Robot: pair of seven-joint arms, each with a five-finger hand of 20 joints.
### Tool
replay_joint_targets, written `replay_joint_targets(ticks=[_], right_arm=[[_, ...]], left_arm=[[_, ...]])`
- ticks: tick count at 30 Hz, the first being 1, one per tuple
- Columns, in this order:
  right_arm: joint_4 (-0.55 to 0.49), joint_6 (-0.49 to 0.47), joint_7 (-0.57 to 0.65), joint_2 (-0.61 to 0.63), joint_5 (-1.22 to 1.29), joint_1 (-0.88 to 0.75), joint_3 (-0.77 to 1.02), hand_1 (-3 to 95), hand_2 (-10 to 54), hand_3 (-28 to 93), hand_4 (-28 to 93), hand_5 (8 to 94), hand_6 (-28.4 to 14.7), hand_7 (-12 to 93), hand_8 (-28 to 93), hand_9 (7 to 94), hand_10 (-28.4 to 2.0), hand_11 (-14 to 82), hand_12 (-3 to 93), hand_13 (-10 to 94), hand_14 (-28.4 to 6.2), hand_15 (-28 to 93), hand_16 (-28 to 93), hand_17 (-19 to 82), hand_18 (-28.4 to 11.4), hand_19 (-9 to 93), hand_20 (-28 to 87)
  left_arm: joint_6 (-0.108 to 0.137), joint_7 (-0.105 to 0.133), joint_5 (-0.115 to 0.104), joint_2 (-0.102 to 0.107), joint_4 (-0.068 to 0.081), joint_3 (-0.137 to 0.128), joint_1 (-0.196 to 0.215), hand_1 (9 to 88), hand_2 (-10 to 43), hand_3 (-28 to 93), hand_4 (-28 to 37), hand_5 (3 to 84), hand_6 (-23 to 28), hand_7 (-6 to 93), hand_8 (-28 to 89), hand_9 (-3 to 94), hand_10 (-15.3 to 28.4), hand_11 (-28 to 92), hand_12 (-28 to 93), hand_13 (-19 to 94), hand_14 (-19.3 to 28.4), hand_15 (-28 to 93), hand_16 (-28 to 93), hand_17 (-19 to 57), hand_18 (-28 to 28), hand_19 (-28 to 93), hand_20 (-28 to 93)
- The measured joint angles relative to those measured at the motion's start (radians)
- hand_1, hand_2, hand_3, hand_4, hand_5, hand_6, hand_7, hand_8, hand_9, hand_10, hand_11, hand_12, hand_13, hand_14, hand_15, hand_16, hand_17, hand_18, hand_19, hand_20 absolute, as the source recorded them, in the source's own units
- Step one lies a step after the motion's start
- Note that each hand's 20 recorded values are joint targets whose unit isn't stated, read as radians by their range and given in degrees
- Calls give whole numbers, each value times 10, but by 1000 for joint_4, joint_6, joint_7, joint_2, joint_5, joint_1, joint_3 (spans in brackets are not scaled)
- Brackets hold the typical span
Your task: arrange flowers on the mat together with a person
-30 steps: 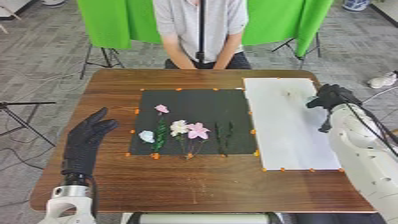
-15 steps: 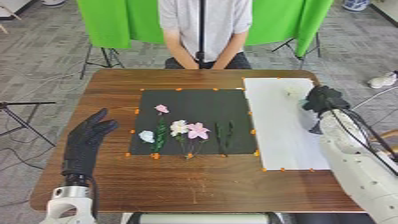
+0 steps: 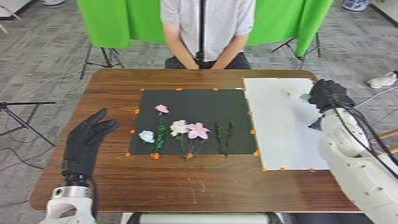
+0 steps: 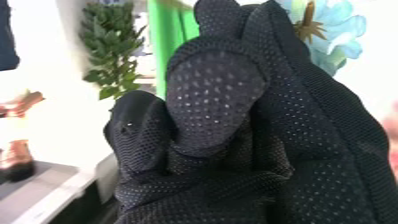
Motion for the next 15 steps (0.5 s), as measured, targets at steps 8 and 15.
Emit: replay_joint_targets(ticks=[8, 15], right_arm=[[-268, -8, 3, 24, 57, -20, -9, 605, -95, 584, -230, 822, 47, 197, 36, 935, -74, 48, 313, 937, 5, 537, 177, 616, -127, 932, 341], [-367, -122, -65, 0, 54, 40, -196, 606, -95, 579, -228, 821, 46, 192, 42, 929, -74, 41, 306, 937, 5, 537, 176, 617, -125, 932, 342]], left_arm=[[-2, -7, -2, 2, 2, -1, -3, 219, -11, 688, -216, 496, 27, 123, -49, 510, 154, 219, 169, 392, 186, 252, 36, 74, 127, 76, 192], [-1, -11, -1, 5, 2, -2, -5, 217, -12, 687, -216, 496, 28, 123, -49, 508, 153, 217, 168, 389, 186, 250, 37, 68, 133, 82, 194]])
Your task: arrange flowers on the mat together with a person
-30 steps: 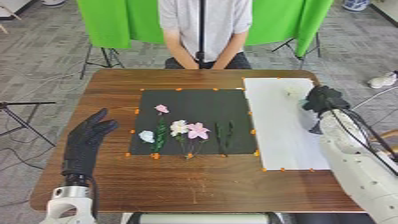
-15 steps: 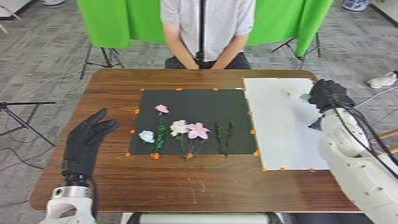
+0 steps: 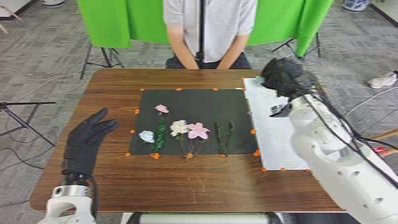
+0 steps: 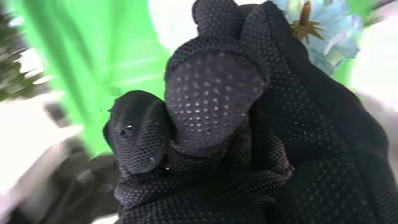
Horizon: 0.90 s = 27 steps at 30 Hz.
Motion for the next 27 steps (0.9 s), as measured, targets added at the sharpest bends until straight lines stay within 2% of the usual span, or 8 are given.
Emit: replay_joint_targets(ticks=[6, 12, 27], right_arm=[[44, -100, -43, -81, -25, 77, -162, 607, -95, 575, -223, 821, 45, 189, 45, 921, -77, 36, 300, 937, 5, 535, 176, 618, -124, 932, 341], [58, -145, -69, -144, -61, 77, -191, 601, -95, 573, -219, 813, 47, 188, 46, 900, -77, 31, 296, 937, 7, 527, 176, 613, -123, 932, 342], [79, -161, -84, -109, -112, 49, -190, 593, -95, 577, -222, 806, 50, 192, 35, 871, -80, 28, 278, 937, 7, 509, 189, 603, -124, 932, 344]], left_arm=[[-2, -3, 3, -2, 0, 0, 1, 217, -13, 688, -216, 495, 26, 124, -49, 507, 152, 217, 169, 388, 187, 250, 38, 67, 134, 84, 192], [-3, -3, 4, -3, 0, 1, 0, 218, -13, 688, -216, 495, 26, 123, -49, 506, 152, 216, 169, 387, 186, 250, 40, 66, 134, 85, 191], [-2, -3, 3, -6, -1, 0, 8, 218, -13, 687, -216, 495, 27, 123, -48, 507, 152, 216, 169, 387, 188, 254, 39, 66, 134, 84, 192]])
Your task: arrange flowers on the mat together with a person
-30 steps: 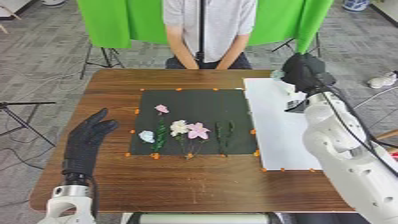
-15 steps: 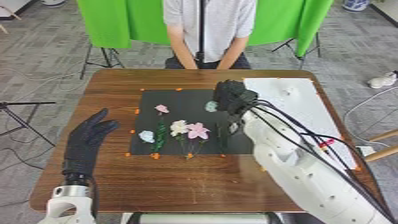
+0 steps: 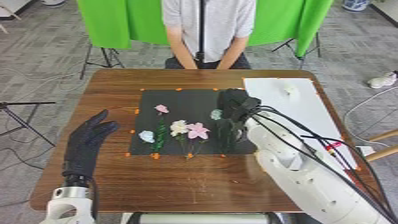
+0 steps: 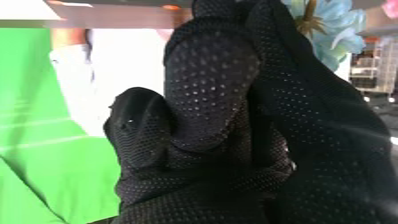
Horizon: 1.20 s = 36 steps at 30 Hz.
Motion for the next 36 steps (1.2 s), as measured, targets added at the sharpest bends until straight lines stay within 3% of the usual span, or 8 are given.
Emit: replay_joint_targets(ticks=[21, 26, 36], right_arm=[[62, -3, -10, 11, -12, 4, 3, 571, -95, 583, -217, 759, 52, 182, 2, 781, -88, 68, 194, 937, 1, 476, 206, 582, -130, 932, 337], [62, -20, -17, 16, -14, 8, 2, 564, -95, 589, -215, 711, 48, 182, -3, 736, -96, 101, 143, 937, 3, 469, 213, 581, -128, 932, 335], [48, -63, -20, 30, -18, 11, 2, 531, -95, 641, -230, 663, 48, 182, -23, 691, -98, 95, 130, 937, 6, 461, 218, 576, -127, 932, 334]], left_arm=[[0, 0, 0, 0, 0, 0, 2, 217, -13, 688, -215, 495, 26, 123, -49, 506, 151, 215, 170, 386, 187, 254, 39, 66, 134, 84, 192], [0, 0, 0, 0, 0, 0, 2, 216, -15, 689, -215, 495, 26, 123, -49, 506, 151, 214, 169, 386, 186, 253, 39, 66, 134, 84, 192], [-3, -1, 0, 0, 0, 0, 2, 217, -16, 690, -215, 495, 25, 124, -49, 507, 152, 214, 170, 386, 188, 253, 40, 66, 135, 83, 192]])
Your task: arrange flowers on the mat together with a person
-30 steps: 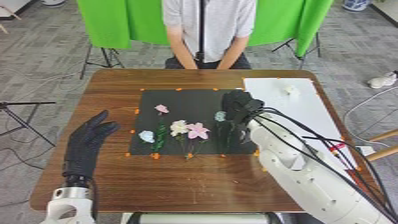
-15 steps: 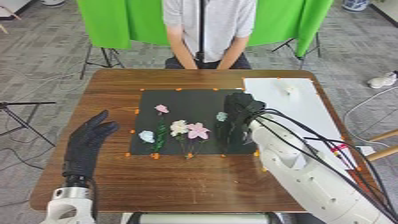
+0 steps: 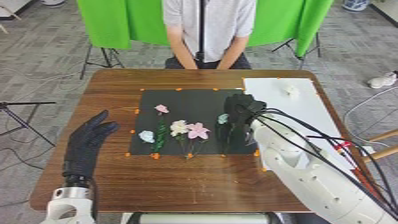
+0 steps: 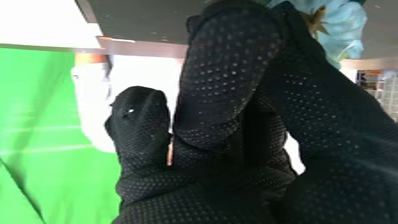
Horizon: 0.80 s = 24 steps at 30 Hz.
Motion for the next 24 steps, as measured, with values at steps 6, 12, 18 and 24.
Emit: replay_joint_targets(ticks=[6, 12, 18, 24], right_arm=[[-14, -34, 1, 4, 2, 0, 8, 495, -95, 691, -236, 626, 48, 174, -115, 660, -102, 89, 123, 937, 6, 454, 222, 573, -127, 932, 334], [-58, -129, 3, 13, 14, 3, 26, 487, -95, 686, -237, 586, 31, 156, -111, 642, -118, 81, 108, 937, 6, 450, 223, 572, -129, 932, 334], [-111, -245, 7, 17, 42, 14, 55, 483, -95, 682, -238, 561, 20, 142, -104, 623, -136, 77, 99, 937, 5, 445, 223, 572, -129, 932, 330], [-195, -347, 24, 10, 136, 3, 167, 449, -95, 672, -224, 578, 13, 138, -96, 643, -124, 87, 103, 937, 2, 448, 221, 574, -129, 932, 327]], left_arm=[[-1, -1, 0, 1, 0, 0, 0, 216, -16, 690, -215, 495, 25, 124, -49, 506, 151, 213, 169, 387, 188, 252, 39, 66, 135, 82, 191], [-1, -2, 0, 1, 0, 0, 0, 216, -16, 690, -215, 495, 25, 124, -50, 506, 152, 213, 170, 387, 189, 252, 40, 66, 135, 82, 192], [-2, -3, 0, 1, 1, 0, -2, 217, -16, 688, -214, 495, 26, 123, -50, 506, 152, 213, 169, 387, 188, 254, 39, 66, 135, 82, 192], [-2, -1, 0, 1, 1, 0, -2, 217, -16, 689, -213, 495, 26, 123, -49, 507, 152, 215, 170, 387, 188, 255, 40, 66, 135, 83, 192]])
